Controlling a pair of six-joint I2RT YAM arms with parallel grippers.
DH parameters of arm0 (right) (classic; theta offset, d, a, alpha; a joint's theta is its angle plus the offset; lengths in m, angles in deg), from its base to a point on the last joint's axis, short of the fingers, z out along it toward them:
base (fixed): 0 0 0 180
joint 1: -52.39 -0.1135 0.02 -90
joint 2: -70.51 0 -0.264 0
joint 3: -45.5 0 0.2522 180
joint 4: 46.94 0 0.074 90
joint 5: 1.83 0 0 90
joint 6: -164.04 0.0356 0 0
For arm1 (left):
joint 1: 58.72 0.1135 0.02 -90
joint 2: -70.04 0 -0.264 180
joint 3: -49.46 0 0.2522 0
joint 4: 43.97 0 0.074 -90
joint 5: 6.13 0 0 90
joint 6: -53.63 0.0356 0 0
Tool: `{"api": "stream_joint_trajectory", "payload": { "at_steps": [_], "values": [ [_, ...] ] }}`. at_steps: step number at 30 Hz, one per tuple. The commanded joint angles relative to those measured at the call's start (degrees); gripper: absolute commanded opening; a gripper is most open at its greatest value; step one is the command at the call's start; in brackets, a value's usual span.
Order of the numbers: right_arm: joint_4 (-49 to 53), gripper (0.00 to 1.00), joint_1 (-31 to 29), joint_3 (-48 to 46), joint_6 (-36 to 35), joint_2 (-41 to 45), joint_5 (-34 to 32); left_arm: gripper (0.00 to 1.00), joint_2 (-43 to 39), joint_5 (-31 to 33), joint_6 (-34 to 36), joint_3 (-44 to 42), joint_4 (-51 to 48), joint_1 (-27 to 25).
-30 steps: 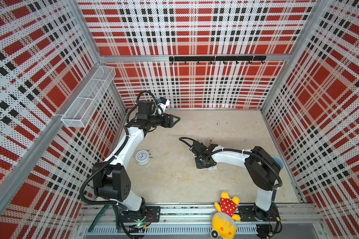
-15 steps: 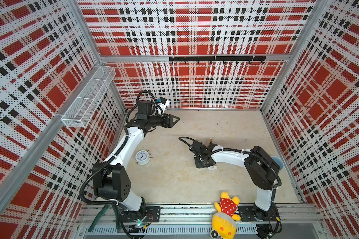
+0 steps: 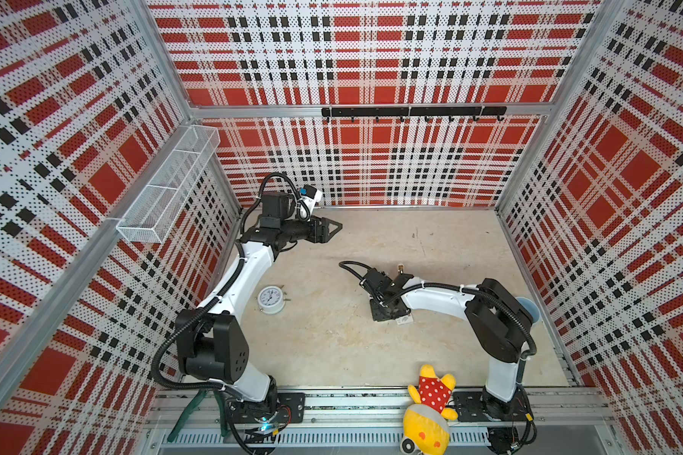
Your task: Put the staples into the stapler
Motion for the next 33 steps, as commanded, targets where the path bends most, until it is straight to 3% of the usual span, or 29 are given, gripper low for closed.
{"api": "stream_joint_trajectory", "payload": {
  "at_steps": [1,33],
  "values": [
    [0.66,0.25,-0.57,1.25,0.10,2.26,0.22,0.75,-1.35,-0.73,-0.89,0.09,1.53,0.40],
    [-0.18,0.23,-1.41,3.54,-0.47,1.40,2.25,0.75,-1.45,-0.66,-1.47,-0.93,2.43,0.17]
  ]
}}
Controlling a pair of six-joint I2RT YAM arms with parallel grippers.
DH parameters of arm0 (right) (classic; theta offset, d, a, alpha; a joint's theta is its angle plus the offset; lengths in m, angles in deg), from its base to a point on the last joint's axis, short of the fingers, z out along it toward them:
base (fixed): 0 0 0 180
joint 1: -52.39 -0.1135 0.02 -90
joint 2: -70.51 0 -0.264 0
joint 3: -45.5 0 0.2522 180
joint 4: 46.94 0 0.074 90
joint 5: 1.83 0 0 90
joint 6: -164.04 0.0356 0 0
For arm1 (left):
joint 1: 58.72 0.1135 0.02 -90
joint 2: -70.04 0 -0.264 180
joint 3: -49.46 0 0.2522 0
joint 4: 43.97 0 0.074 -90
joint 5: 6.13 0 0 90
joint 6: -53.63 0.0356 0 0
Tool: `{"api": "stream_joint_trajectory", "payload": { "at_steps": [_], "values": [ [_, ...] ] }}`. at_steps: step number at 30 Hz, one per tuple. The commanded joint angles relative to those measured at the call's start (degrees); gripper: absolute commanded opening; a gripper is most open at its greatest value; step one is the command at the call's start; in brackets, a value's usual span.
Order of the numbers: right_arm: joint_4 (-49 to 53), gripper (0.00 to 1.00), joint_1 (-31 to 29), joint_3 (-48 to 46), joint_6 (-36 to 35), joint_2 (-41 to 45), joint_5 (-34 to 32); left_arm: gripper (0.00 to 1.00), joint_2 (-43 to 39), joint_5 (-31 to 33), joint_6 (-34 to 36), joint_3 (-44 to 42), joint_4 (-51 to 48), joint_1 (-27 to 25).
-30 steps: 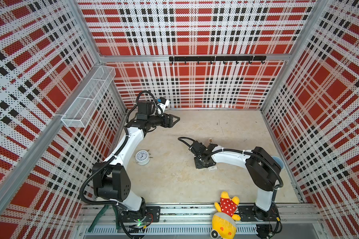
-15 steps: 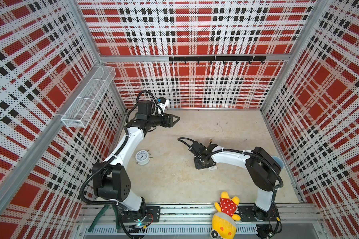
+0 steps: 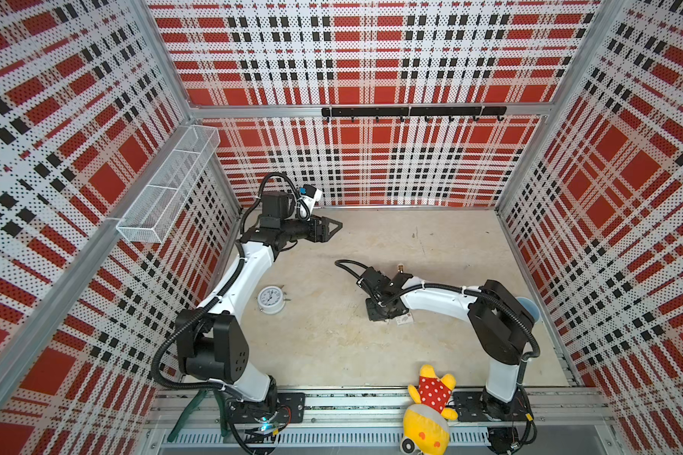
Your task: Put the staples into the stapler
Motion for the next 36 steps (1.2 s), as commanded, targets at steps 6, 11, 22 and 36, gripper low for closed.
{"api": "stream_joint_trajectory", "payload": {
  "at_steps": [6,11,22,36],
  "values": [
    [0.39,0.20,-0.40,1.30,-0.03,1.98,-0.37,0.75,-1.47,-0.86,-1.18,-0.97,2.07,0.22],
    [1.50,0.20,-0.39,0.35,0.54,3.54,-0.86,0.75,-1.22,-1.09,-1.44,-1.06,2.51,0.17],
    [1.42,0.20,-0.44,-1.66,1.64,2.75,-0.49,0.75,-1.42,-1.00,-1.27,-1.30,2.42,0.24],
    [-0.29,0.20,-0.41,-1.91,1.48,2.01,0.45,0.75,-1.43,-0.84,-1.03,-0.95,2.07,0.33]
  ]
}}
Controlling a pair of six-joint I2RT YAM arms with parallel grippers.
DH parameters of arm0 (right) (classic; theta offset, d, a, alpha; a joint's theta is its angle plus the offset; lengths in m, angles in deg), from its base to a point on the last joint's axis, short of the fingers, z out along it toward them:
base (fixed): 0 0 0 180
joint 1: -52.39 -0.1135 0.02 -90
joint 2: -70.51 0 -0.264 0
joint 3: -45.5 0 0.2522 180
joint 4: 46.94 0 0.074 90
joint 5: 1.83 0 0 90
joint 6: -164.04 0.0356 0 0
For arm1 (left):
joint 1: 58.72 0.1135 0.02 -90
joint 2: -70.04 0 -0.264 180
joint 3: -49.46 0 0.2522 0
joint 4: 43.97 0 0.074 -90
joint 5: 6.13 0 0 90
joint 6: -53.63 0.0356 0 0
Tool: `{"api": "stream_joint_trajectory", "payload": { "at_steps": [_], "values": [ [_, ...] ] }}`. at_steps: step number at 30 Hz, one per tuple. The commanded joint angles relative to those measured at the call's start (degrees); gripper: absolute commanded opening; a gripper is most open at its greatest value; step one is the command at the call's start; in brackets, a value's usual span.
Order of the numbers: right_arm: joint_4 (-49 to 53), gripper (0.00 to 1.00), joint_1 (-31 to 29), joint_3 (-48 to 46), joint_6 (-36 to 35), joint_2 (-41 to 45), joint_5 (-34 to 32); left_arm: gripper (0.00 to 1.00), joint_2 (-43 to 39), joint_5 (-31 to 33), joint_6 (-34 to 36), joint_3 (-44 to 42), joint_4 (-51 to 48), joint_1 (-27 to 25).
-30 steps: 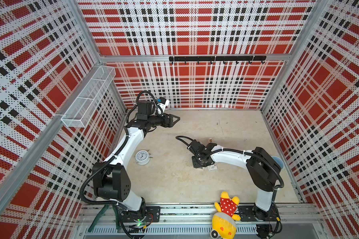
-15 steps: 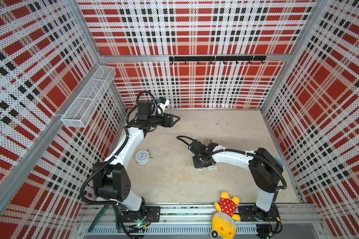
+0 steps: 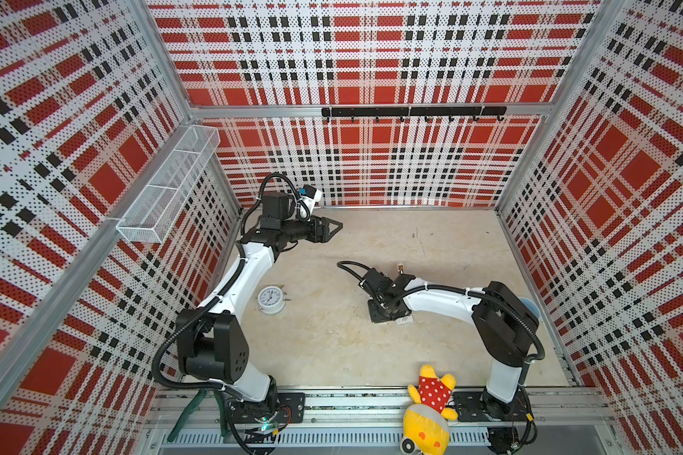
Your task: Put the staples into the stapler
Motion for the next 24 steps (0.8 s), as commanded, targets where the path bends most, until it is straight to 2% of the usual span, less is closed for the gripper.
{"api": "stream_joint_trajectory", "payload": {
  "at_steps": [1,24],
  "values": [
    [-0.55,0.20,-0.38,0.21,0.59,0.24,0.22,0.75,-1.40,-0.52,-0.41,-0.24,0.88,0.28],
    [-1.82,0.20,-0.41,-0.12,0.50,-1.87,1.02,0.75,-1.25,-0.51,-0.37,-0.32,0.81,0.26]
  ]
}}
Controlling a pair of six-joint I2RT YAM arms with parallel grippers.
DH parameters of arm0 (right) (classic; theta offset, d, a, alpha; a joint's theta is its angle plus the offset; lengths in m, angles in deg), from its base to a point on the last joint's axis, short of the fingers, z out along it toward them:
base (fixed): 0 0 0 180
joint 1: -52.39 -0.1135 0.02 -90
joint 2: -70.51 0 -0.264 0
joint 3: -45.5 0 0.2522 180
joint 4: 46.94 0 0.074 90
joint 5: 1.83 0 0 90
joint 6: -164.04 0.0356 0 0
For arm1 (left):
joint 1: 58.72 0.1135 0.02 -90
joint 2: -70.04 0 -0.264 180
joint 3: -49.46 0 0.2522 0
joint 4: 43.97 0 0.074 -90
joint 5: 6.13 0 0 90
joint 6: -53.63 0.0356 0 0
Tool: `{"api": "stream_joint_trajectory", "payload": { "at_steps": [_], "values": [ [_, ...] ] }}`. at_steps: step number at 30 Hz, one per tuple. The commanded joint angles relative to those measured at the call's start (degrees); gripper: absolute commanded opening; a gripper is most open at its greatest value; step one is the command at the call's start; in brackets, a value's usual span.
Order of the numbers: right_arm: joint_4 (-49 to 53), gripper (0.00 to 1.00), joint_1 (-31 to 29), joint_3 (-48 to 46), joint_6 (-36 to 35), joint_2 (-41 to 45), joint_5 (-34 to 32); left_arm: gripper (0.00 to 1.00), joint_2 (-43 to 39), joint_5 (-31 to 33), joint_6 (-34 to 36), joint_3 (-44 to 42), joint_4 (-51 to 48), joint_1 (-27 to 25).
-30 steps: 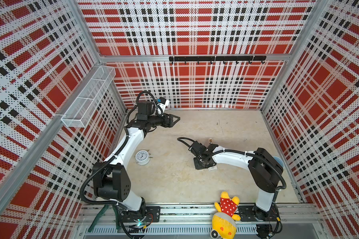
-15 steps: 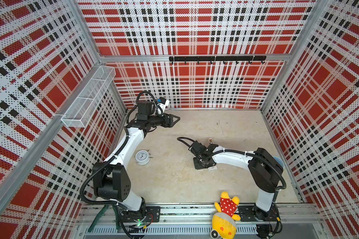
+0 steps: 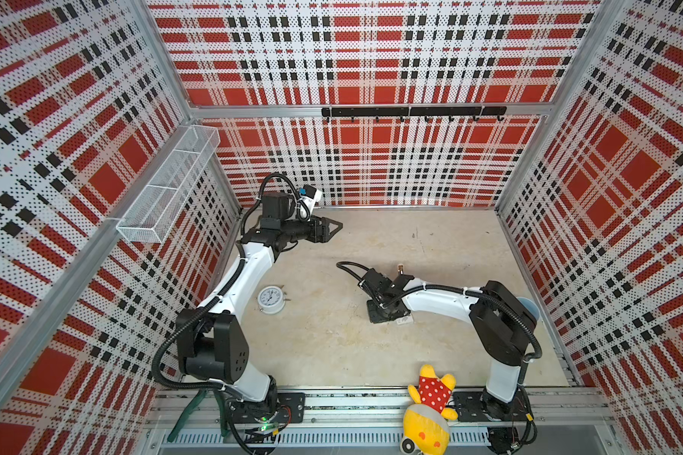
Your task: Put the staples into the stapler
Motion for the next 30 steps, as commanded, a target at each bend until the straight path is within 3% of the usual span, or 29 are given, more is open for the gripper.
{"api": "stream_joint_trajectory", "payload": {
  "at_steps": [1,16,30],
  "values": [
    [-0.86,0.20,-0.34,-0.11,0.50,-0.95,-0.17,0.75,-1.18,-0.50,-0.42,-0.32,0.87,0.28],
    [-2.21,0.20,-0.28,2.14,-0.81,-3.41,1.02,0.75,-1.65,-0.50,-0.27,-0.76,0.87,0.23],
    [1.07,0.21,-0.22,3.65,-1.27,0.72,-1.77,0.75,-1.95,-0.72,-1.04,-0.23,1.31,0.36]
  ]
}}
